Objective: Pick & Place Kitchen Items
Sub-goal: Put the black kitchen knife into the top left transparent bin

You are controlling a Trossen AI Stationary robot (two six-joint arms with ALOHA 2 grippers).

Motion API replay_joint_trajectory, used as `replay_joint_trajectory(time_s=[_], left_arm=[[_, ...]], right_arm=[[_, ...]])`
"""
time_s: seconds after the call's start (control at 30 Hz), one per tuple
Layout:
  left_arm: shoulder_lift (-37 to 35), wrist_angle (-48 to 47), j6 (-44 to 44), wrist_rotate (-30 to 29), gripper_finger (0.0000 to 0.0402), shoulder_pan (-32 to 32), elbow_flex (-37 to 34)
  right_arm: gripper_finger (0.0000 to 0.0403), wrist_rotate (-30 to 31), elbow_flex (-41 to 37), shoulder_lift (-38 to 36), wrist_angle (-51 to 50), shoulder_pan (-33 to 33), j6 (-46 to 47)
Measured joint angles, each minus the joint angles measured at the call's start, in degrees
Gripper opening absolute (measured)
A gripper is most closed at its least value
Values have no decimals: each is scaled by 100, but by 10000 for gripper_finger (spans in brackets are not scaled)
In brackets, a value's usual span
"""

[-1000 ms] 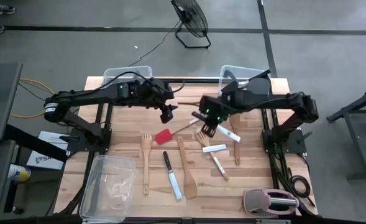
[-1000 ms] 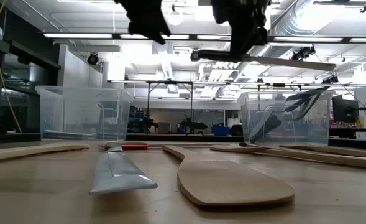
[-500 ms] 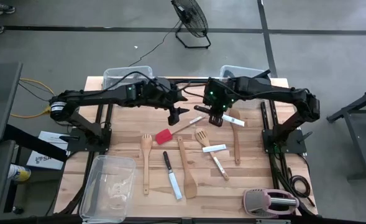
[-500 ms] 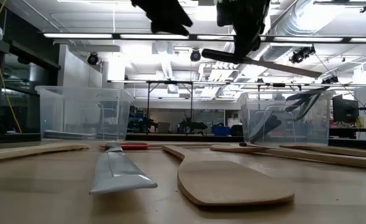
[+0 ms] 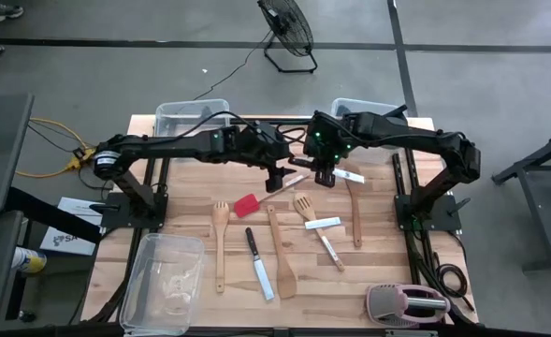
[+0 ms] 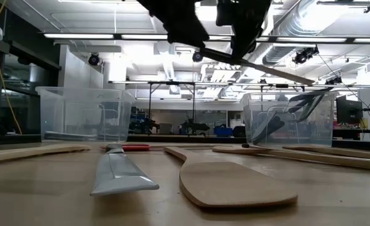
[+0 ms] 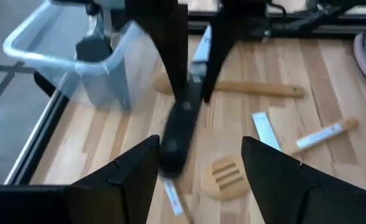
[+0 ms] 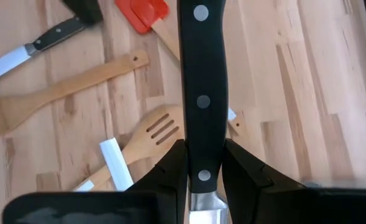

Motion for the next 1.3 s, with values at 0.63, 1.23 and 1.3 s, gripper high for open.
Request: replay_joint_trajectory(time_s=[0.63, 1.23, 1.3], left_arm=[[352, 6, -212, 121, 223, 11, 56], [521, -44, -477, 311, 197, 9, 62], [519, -86, -517, 349, 176, 9, 54]], right_arm=[[66, -168, 4, 9, 129, 2, -298], [66, -302, 4, 184, 211, 170, -409], [66, -271, 4, 195, 219, 173, -411]])
